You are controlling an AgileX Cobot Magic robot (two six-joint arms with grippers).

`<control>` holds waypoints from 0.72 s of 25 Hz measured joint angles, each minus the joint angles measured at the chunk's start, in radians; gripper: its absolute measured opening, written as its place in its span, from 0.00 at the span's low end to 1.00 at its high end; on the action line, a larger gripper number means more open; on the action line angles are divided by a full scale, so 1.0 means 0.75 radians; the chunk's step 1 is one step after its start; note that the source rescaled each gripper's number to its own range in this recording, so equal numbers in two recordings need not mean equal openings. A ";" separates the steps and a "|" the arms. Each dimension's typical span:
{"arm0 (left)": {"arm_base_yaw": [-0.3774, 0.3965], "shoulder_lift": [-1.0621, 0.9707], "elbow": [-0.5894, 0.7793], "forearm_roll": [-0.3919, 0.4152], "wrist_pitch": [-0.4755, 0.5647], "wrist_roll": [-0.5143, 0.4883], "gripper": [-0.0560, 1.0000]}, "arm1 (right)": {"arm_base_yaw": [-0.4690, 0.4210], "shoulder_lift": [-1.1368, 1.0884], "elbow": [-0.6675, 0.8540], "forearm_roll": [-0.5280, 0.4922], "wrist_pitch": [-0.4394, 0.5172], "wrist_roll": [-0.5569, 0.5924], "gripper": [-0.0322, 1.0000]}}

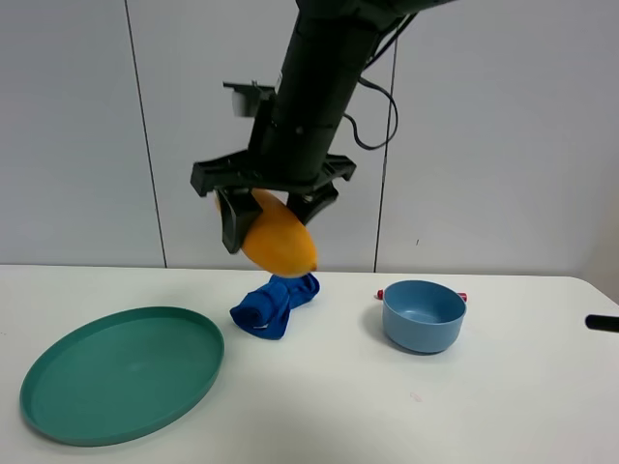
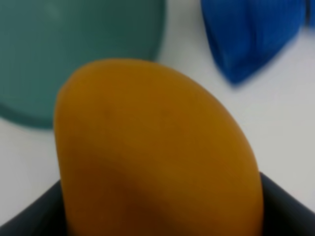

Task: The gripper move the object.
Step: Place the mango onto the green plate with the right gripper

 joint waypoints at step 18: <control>0.000 0.000 0.000 0.000 0.000 0.000 1.00 | 0.110 0.573 -0.489 0.147 -0.213 -0.226 0.03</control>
